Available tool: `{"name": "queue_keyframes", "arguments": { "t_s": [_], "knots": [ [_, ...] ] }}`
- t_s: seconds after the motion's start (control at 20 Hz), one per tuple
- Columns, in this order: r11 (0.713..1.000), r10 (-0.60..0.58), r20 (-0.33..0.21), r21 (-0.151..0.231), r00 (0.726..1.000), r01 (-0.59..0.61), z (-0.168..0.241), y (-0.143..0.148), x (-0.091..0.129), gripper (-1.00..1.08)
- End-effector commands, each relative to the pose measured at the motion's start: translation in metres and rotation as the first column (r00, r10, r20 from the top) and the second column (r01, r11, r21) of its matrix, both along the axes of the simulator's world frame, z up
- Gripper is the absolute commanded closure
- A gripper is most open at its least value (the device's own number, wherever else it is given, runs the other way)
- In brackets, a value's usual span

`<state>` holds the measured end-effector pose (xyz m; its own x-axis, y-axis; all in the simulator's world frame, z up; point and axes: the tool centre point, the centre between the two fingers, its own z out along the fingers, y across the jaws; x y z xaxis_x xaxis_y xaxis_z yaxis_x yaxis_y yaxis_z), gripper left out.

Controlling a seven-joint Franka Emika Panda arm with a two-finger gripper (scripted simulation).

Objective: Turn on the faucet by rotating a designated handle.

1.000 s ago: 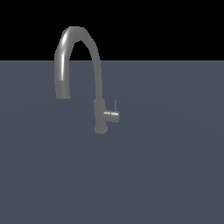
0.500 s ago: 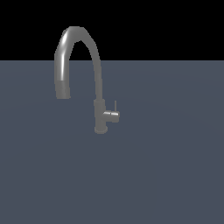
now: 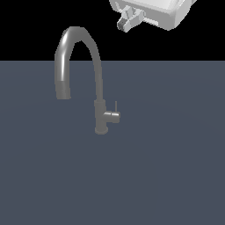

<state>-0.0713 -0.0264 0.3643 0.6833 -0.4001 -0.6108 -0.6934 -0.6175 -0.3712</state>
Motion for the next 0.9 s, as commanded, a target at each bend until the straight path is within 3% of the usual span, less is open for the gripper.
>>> {"name": "queue_keyframes", "arguments": {
  "t_s": [0.0,0.4,0.85],
  "knots": [
    [0.997,-0.053,-0.042,0.053,0.998,0.055,-0.014,-0.003,0.012,1.08],
    [0.950,-0.200,-0.192,0.203,0.961,0.238,-0.063,-0.011,0.045,1.08],
    [0.829,-0.321,-0.382,0.329,0.867,0.452,-0.124,-0.014,0.073,1.08]
  ]
}}
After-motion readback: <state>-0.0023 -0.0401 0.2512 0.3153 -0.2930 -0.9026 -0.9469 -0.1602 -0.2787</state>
